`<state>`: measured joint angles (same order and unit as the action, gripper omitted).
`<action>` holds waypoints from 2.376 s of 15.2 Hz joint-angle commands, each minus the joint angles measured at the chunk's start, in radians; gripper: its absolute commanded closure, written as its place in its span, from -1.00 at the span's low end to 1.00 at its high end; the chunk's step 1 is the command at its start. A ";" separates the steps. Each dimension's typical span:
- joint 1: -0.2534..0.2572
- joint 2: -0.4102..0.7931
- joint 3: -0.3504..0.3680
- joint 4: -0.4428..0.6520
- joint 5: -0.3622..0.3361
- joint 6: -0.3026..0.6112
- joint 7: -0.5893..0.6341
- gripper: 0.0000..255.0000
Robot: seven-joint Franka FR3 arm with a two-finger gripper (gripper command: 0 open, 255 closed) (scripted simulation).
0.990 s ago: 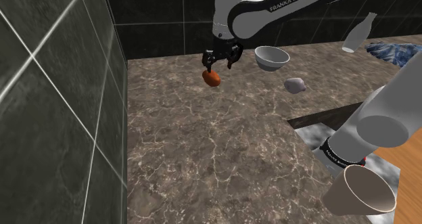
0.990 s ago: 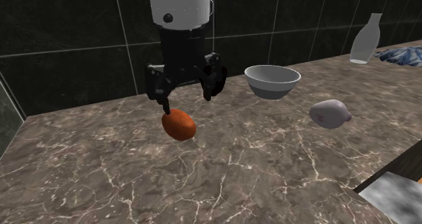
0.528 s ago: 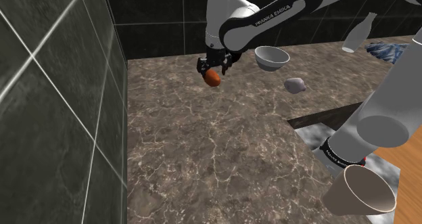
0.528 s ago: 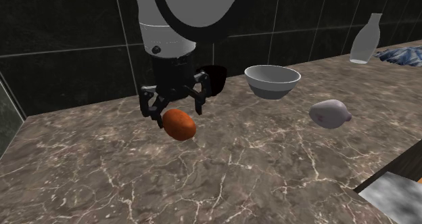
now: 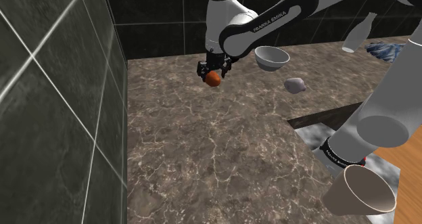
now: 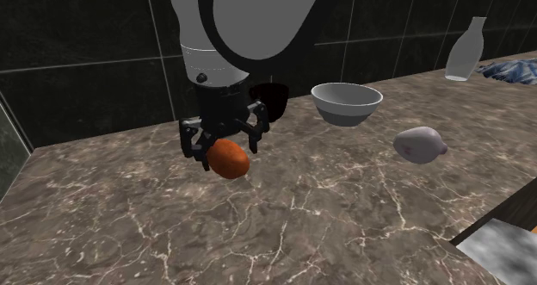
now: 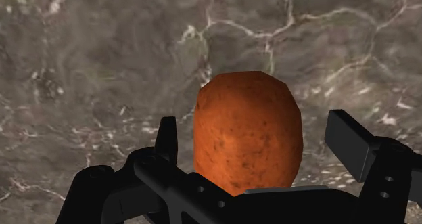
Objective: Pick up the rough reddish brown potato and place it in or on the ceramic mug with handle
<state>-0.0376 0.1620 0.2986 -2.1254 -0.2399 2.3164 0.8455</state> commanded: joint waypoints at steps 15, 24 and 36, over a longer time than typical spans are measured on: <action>-0.002 -0.023 0.003 0.014 0.016 -0.035 -0.014 1.00; -0.005 -0.084 0.009 0.068 0.055 -0.143 -0.051 1.00; -0.007 -0.139 0.011 0.168 0.089 -0.292 -0.088 1.00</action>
<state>-0.0449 0.0255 0.3093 -1.9705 -0.1528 2.0398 0.7597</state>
